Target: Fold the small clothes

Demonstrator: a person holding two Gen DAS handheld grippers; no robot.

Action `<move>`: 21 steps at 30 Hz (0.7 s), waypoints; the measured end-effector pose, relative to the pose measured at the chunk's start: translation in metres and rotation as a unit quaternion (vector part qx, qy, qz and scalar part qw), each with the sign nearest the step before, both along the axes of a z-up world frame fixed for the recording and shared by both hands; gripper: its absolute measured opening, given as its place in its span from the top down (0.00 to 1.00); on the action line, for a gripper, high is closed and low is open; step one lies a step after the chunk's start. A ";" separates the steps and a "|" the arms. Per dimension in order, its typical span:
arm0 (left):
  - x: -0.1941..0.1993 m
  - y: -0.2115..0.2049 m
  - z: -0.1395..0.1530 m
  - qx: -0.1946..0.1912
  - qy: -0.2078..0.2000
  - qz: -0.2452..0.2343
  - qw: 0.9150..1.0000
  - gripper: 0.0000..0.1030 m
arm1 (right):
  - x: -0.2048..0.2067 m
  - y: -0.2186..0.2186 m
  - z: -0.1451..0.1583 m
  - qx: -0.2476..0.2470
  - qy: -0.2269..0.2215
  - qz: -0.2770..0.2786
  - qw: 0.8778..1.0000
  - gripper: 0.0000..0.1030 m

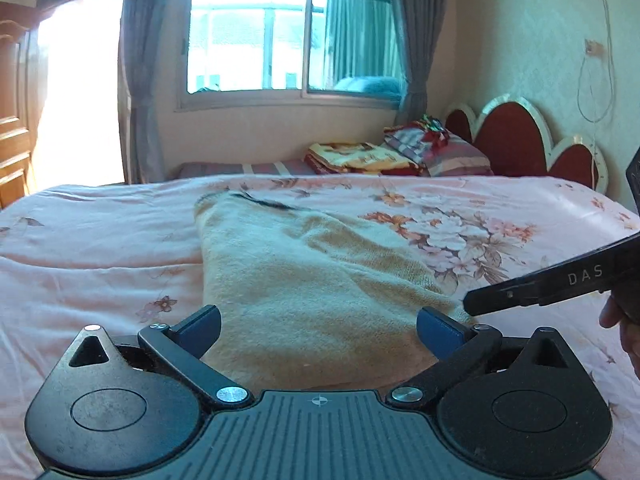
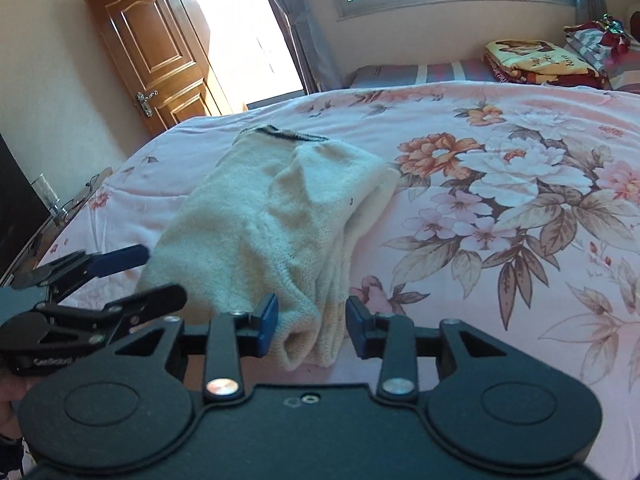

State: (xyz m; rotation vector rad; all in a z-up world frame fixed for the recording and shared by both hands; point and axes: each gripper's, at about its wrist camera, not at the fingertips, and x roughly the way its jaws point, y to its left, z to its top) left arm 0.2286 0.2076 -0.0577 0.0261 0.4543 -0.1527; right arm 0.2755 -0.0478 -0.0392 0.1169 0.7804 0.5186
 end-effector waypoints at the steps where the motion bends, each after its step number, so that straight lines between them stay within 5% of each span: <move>1: -0.010 -0.001 0.004 0.003 -0.001 0.006 1.000 0.00 | -0.009 -0.004 0.006 -0.001 -0.005 -0.002 1.000 0.57; 2: -0.022 -0.002 0.008 0.007 -0.001 0.014 1.000 0.00 | -0.019 -0.008 0.011 -0.003 -0.010 -0.005 1.000 0.53; 4: -0.043 -0.007 0.015 0.012 -0.002 0.026 1.000 0.00 | -0.044 -0.017 0.021 -0.012 -0.028 -0.014 0.999 0.28; 8: -0.089 -0.023 0.034 0.012 0.012 0.053 0.998 0.00 | -0.100 -0.029 0.037 -0.024 -0.046 -0.028 0.998 0.18; 10: -0.115 -0.030 0.044 -0.003 0.015 0.058 0.998 0.00 | -0.129 -0.035 0.044 -0.024 -0.049 -0.036 0.998 0.00; 21: -0.229 -0.056 0.096 -0.020 -0.008 0.082 0.996 0.00 | -0.247 -0.043 0.092 -0.057 -0.105 -0.114 0.986 0.01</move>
